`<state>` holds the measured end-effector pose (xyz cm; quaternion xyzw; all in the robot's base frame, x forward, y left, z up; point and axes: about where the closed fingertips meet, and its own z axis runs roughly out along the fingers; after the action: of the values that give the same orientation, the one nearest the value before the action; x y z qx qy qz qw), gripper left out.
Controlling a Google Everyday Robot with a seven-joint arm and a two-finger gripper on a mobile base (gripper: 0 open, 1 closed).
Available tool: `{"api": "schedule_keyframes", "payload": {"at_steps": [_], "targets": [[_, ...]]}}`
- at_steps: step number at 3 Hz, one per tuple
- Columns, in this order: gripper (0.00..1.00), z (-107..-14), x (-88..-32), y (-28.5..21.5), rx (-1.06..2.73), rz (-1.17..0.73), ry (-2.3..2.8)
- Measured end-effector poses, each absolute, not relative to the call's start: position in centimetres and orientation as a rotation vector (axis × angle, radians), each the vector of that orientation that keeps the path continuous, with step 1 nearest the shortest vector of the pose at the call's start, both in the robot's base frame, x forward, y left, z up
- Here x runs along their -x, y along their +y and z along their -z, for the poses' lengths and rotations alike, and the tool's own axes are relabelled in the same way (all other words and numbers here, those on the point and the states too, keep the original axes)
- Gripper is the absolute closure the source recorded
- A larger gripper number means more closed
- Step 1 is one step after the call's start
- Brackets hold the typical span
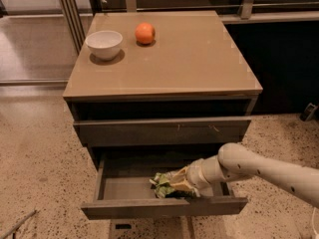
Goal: Pick green jalapeno chip bag from middle drawer and place on counter
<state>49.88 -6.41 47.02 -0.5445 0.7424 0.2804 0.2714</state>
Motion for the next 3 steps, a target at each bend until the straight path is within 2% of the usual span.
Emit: {"api": "schedule_keyframes", "payload": {"at_steps": [1,3], "targets": [[1.0,-50.2,-50.6,-6.8,1.481,-0.709,1.995],[1.0,-48.1,-50.7,-6.7,1.438,-0.679,1.986]]}}
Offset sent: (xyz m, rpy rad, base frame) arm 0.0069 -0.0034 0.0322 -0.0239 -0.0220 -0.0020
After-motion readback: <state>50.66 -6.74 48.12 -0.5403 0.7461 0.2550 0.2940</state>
